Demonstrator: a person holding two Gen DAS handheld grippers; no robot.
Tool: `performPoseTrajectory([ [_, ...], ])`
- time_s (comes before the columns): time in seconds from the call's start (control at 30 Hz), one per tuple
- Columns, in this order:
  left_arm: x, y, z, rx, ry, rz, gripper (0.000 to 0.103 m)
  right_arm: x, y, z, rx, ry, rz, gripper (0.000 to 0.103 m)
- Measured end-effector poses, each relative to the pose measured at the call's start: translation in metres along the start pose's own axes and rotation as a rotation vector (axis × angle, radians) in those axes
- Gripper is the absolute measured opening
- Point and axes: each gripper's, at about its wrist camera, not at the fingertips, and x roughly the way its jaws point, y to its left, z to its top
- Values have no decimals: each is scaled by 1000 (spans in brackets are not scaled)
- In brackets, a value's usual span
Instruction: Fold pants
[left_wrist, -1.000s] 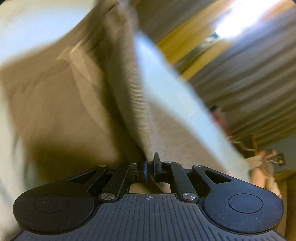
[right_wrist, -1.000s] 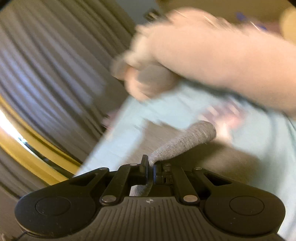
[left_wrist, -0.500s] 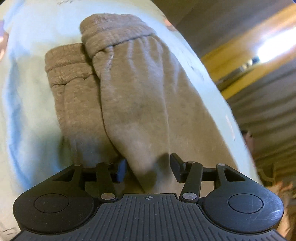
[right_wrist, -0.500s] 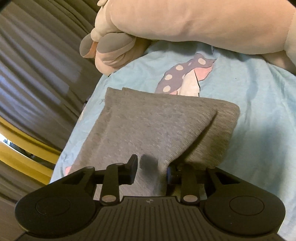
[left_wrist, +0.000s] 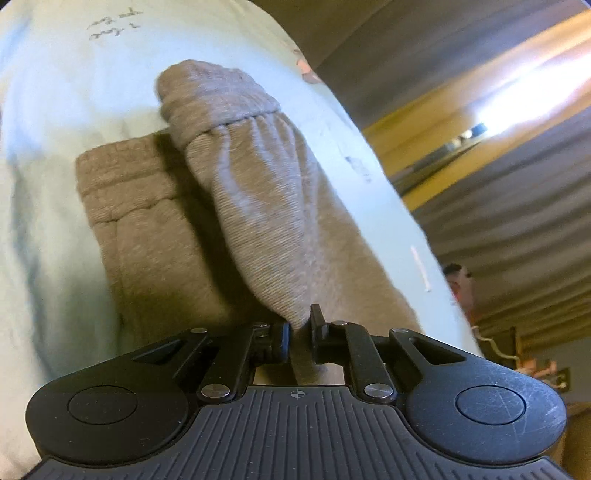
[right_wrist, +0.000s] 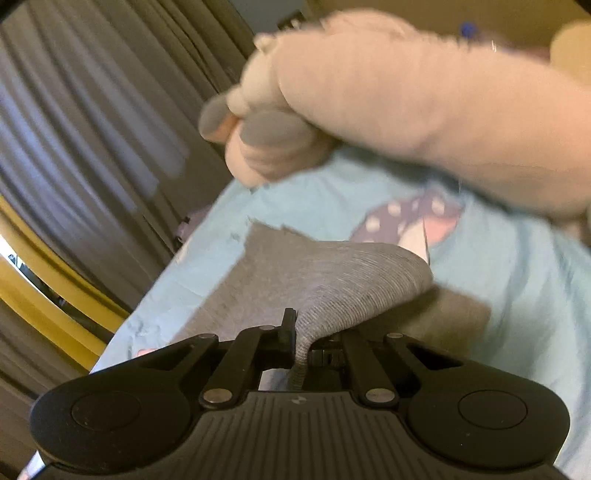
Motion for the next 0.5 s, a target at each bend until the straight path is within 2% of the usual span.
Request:
performPoseTrajectory([
  [0.1, -2, 10, -1, -12, 20, 18, 12, -3, -4, 0, -64, -20, -43, 5],
  [0.27, 13, 22, -12, -41, 80, 116, 13, 18, -19, -17, -103, 61, -147, 5],
  [0.33, 10, 24, -13, -66, 76, 131, 13, 19, -19, -22, -127, 62, -210, 6],
  [0.37, 5, 21, -13, -59, 63, 137, 14, 17, -19, -23, -135, 55, -215, 10],
  [0.4, 0, 17, -12, -44, 51, 175, 24, 15, -17, -22, -158, 50, -244, 22],
  [0.43, -8, 11, -11, -37, 21, 250, 35, 14, -12, -20, -203, 37, -315, 31],
  [0.47, -17, 8, -10, -33, -30, 311, 42, 13, -7, -19, -248, 15, -385, 41],
  [0.5, -25, 0, -9, -12, -93, 348, 52, 8, -2, -19, -295, -24, -456, 42],
])
